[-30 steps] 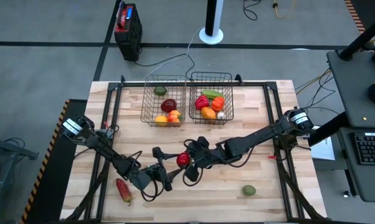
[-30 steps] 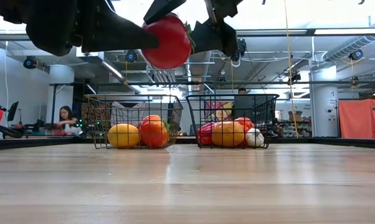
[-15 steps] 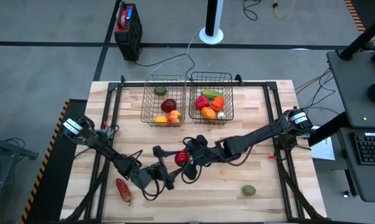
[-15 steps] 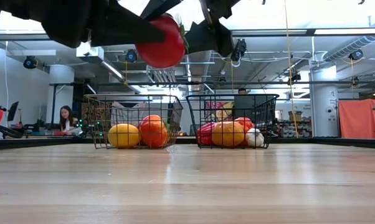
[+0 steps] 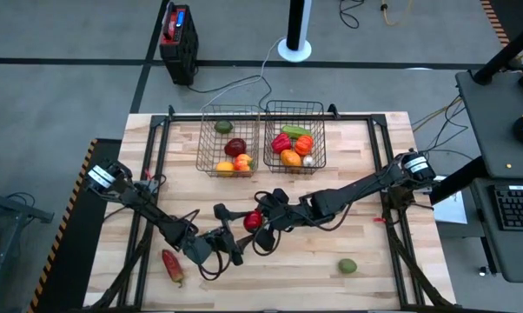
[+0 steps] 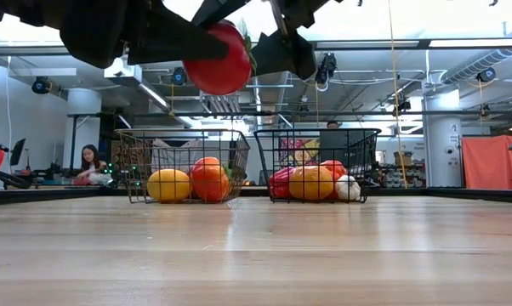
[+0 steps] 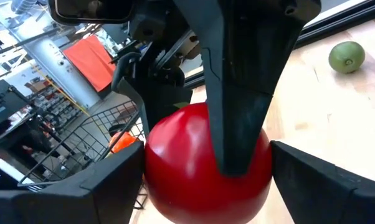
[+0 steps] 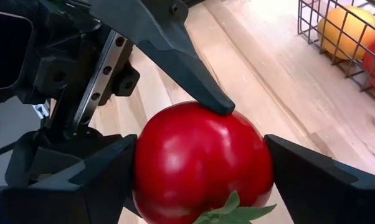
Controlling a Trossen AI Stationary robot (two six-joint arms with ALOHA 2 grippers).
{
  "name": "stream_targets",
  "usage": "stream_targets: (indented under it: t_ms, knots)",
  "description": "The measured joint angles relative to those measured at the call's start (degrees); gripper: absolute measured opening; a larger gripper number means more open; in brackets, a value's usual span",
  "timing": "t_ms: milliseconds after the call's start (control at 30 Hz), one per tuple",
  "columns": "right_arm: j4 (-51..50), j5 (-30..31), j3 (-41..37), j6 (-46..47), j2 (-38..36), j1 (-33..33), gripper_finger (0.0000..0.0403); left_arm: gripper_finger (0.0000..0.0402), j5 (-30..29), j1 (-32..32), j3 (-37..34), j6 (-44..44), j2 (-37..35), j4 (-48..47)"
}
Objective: Sort produce into baskets
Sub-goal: Put the red tomato into the silver wire basket
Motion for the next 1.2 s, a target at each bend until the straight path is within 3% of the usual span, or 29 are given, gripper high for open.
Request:
stream_targets:
  t_ms: [200, 500, 667, 867, 967, 1100, 1200]
  knots:
    - [0.4, -0.8, 0.0, 0.3, 0.0, 0.0, 0.0359, 0.0309, 0.6, 0.0, 0.0, -0.4, 0.1, -0.2]
    - [0.0, -0.9, 0.0, -1.6, -1.8, 0.0, 0.0363, 0.0308, 1.0, -0.2, -1.6, -5.7, 0.0, -0.3]
    - [0.0, 0.7, 0.0, -6.9, -4.6, 0.9, 0.0363, 0.0308, 5.9, -0.5, -4.5, -7.8, -0.1, 9.1]
    - [0.7, 9.4, 0.0, -21.4, -5.5, 6.5, 0.0364, 0.0308, 12.9, -0.7, -12.2, -4.7, -1.2, 35.2]
    - [2.6, 17.4, 0.0, -28.7, -5.3, 10.4, 0.0364, 0.0308, 15.7, -0.7, -16.6, -5.7, -1.9, 49.0]
    - [7.1, 30.3, 0.0, -40.3, -5.2, 15.2, 0.0364, 0.0308, 17.7, -0.6, -17.8, -10.5, -4.2, 48.6]
    - [10.3, 34.1, 0.0, -48.2, -5.4, 17.3, 0.0364, 0.0308, 18.9, -0.7, -17.5, -10.2, -4.4, 48.7]
